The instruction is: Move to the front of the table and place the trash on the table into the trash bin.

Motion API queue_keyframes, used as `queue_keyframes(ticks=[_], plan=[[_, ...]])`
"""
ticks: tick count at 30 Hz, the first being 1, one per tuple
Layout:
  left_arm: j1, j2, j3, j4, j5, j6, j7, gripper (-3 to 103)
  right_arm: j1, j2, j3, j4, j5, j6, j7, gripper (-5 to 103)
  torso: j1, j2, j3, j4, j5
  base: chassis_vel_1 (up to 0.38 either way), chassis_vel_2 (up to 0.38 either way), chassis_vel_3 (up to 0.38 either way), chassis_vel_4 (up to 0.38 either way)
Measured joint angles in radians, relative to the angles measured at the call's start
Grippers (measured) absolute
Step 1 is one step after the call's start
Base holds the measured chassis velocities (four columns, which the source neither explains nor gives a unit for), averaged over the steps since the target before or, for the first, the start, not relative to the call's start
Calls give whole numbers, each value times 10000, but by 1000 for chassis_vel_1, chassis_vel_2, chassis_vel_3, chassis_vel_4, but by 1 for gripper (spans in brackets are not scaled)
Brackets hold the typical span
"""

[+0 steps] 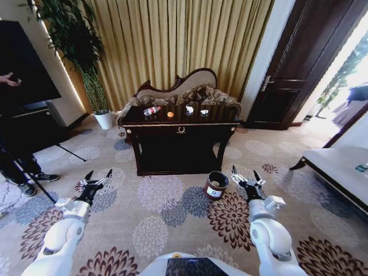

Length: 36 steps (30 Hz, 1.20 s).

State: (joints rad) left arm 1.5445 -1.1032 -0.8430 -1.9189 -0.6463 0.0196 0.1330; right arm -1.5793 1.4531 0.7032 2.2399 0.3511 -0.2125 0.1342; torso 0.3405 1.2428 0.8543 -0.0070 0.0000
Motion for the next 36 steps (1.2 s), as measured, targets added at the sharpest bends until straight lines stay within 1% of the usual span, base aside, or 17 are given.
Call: queue_keyframes(ticks=[10,13,14,15,16,36], plan=[[-18,-8,22,79,13,-52,36,100,-1,22,-1,-53,-123,19,-141,100,-1,0,0,-1,0,0,0,0,0],[-23,-5,22,100,16,-72,54,100,9,21,-12,-64,-125,22,-148,100,-1,0,0,2,0,-35,45,61,-34],[-32,-2,22,111,17,-87,64,100,10,19,-15,-71,-125,23,-150,100,-2,0,-1,-1,0,-66,58,67,-39],[-40,-1,22,121,16,-93,74,100,11,19,-17,-77,-125,24,-153,100,-2,1,0,2,0,-66,72,82,-63],[-44,-1,22,131,16,-98,80,100,11,19,-18,-82,-126,26,-153,100,-1,0,-1,-1,0,-99,72,82,-86],[-82,15,44,263,21,-227,134,100,-76,98,-128,-113,-207,38,-203,100,0,-1,0,0,0,-114,113,111,-110]])
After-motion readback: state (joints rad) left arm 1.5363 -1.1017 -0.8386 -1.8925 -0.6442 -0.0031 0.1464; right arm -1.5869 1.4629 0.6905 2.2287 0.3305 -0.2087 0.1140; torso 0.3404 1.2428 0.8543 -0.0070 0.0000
